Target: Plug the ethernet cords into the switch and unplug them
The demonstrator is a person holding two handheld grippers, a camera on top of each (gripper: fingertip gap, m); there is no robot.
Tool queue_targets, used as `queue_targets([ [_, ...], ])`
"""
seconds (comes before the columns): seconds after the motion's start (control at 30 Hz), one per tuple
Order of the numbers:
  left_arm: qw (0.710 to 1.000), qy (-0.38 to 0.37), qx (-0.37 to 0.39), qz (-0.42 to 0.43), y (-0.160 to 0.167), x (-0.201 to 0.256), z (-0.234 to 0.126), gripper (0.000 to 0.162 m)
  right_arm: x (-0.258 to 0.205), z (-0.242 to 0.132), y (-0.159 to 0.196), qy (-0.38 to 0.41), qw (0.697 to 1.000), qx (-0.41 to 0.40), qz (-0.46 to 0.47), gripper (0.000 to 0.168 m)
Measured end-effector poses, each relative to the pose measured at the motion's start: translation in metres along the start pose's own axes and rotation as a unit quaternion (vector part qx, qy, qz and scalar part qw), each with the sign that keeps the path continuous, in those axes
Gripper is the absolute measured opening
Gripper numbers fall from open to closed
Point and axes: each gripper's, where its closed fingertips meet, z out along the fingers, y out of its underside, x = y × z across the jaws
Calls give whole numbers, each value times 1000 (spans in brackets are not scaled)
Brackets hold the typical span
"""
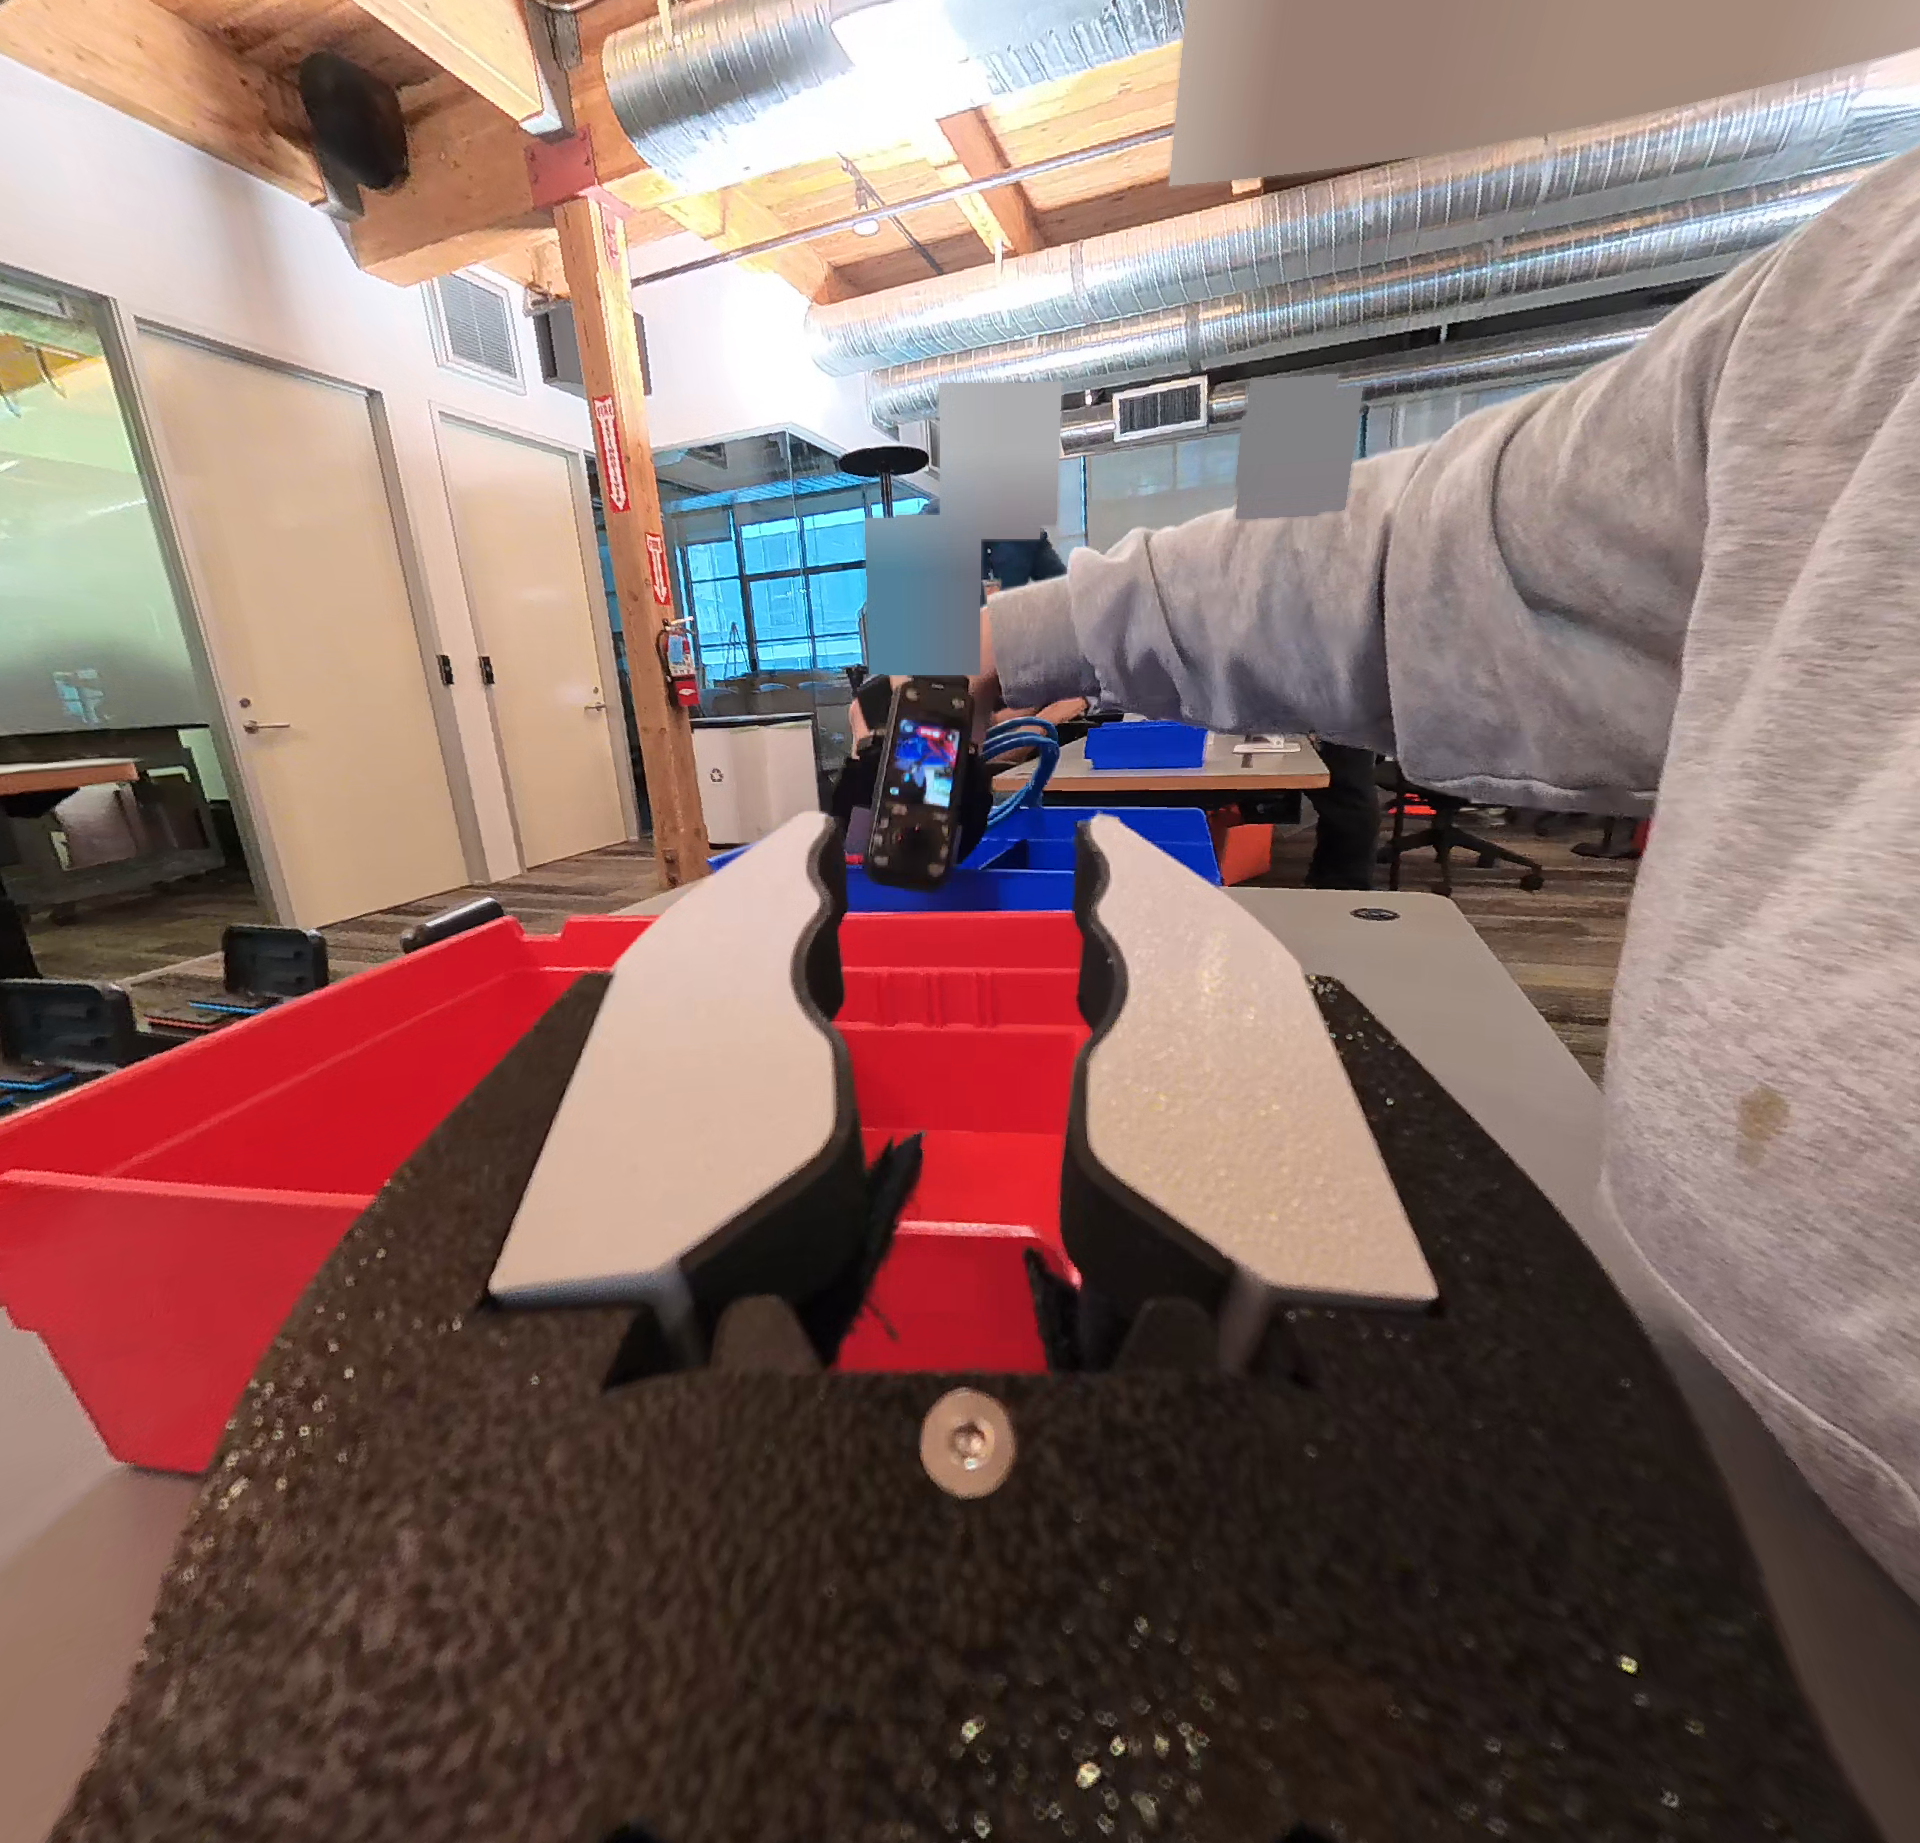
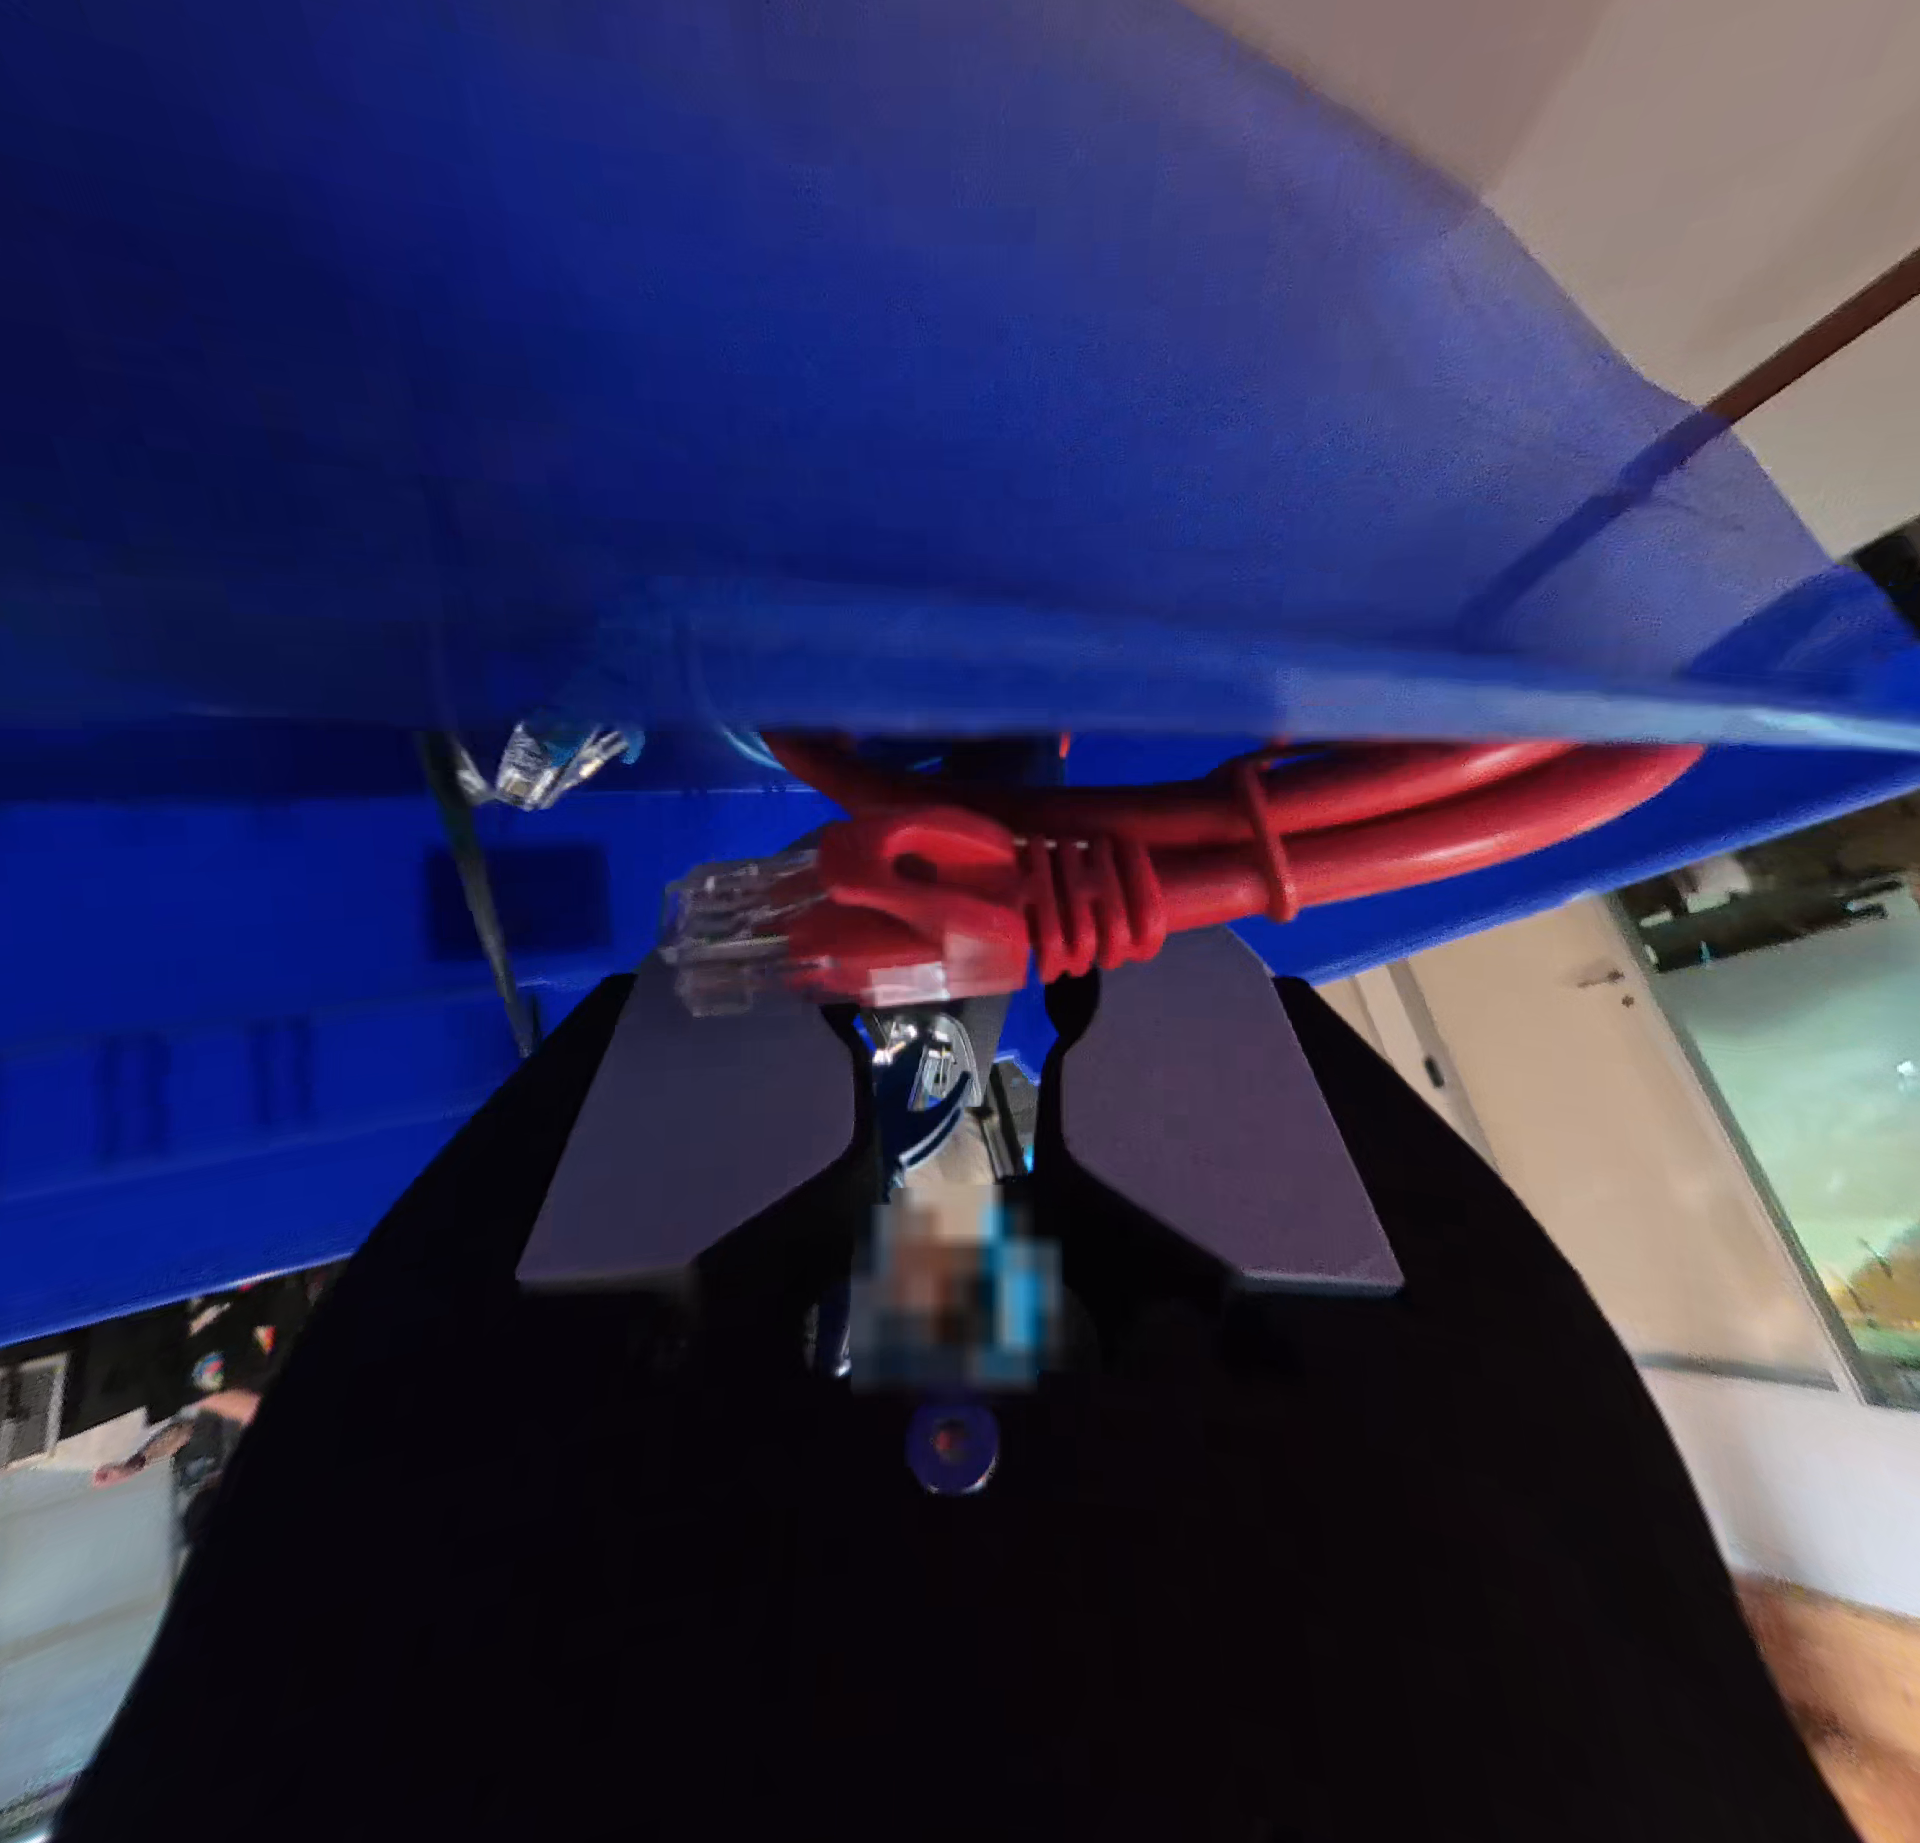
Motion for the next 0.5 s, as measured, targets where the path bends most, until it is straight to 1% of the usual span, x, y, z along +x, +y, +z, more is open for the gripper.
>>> queue_targets([
  [0.07, 1000, -2, 3, 2, -2, -2, 0, 41, 7, -5, 7, 9, 999, -8, 37, 30],
  [0.1, 1000, -3, 5, 2, -3, -2, 0, 41, 10, -9, 12, 12, 998, -8, 67, 33],
  [0.17, 1000, -3, 5, 1, -3, -3, 1, 41, 17, -21, 26, 23, 991, -4, 135, 45],
  [0.27, 1000, -3, 1, 1, -2, -4, 3, 41, 25, -43, 48, 58, 971, 25, 228, 51],
  [0.33, 1000, -5, 0, 3, -1, -4, 5, 41, 28, -59, 63, 86, 950, 60, 296, 53],
  [0.43, 1000, -5, -2, -7, 2, -2, 8, 42, 30, -84, 74, 140, 904, 131, 383, 53],
  [0.5, 1000, -6, -6, -9, 5, -2, 9, 42, 27, -95, 84, 185, 875, 149, 423, 53],
])
